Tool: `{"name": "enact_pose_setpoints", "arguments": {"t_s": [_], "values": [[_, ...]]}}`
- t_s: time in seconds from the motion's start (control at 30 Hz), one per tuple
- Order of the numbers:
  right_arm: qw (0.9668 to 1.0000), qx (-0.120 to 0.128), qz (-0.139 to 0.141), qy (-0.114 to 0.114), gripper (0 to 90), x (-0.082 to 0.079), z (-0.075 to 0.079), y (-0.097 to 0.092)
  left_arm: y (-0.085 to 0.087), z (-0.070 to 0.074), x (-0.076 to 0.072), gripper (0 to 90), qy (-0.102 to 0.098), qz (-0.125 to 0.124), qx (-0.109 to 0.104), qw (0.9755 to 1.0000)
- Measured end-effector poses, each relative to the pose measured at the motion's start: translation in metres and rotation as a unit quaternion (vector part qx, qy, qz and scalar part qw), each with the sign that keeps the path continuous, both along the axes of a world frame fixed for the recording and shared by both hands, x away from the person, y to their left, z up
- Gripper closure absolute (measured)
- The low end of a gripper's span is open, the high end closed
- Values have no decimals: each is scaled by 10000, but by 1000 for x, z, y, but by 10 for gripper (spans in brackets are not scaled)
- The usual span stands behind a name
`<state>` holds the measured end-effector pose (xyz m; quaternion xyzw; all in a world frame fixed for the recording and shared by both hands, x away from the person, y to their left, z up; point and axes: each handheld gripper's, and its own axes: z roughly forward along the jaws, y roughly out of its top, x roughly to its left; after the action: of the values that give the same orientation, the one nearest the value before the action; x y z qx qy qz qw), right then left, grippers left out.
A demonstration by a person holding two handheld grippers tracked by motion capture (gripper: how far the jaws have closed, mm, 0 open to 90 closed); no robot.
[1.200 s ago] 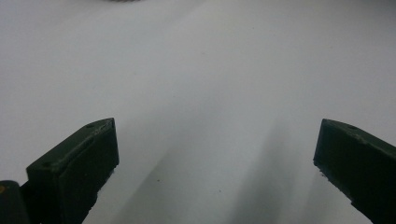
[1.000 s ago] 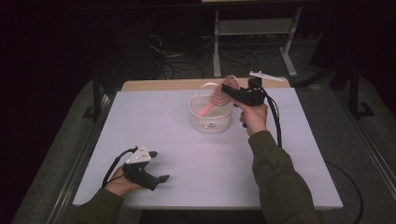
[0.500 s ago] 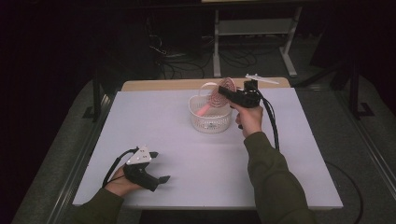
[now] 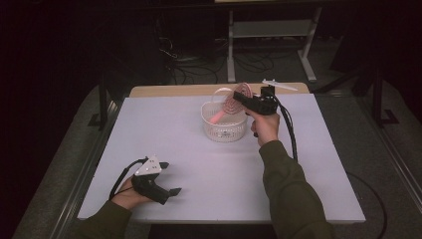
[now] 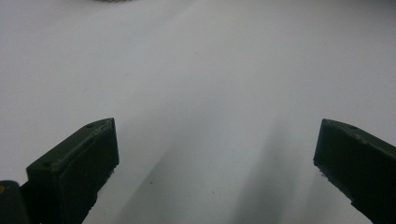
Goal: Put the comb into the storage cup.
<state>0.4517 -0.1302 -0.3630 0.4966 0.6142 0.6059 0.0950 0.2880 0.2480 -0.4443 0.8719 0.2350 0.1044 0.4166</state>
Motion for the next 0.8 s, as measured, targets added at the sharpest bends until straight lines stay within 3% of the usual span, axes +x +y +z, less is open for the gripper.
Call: {"name": "enact_pose_setpoints", "arguments": {"t_s": [0.1, 0.2, 0.3, 0.8], "values": [[10000, 26, -14, 23, 628, 0, -2, -1, 0, 0, 0, 0, 11, 0, -1, 10000], [9999, -127, -10, 86, 626, 0, -7, -1, -1, 0, 0, 0, 22, -4, 5, 10000], [9999, -22, -24, 139, 625, 0, -10, -3, -1, 0, 0, 0, 29, -14, 18, 10000], [9998, -40, -39, 214, 618, 1, -12, -8, -1, -1, -1, 0, 45, -42, 35, 10000]]}}
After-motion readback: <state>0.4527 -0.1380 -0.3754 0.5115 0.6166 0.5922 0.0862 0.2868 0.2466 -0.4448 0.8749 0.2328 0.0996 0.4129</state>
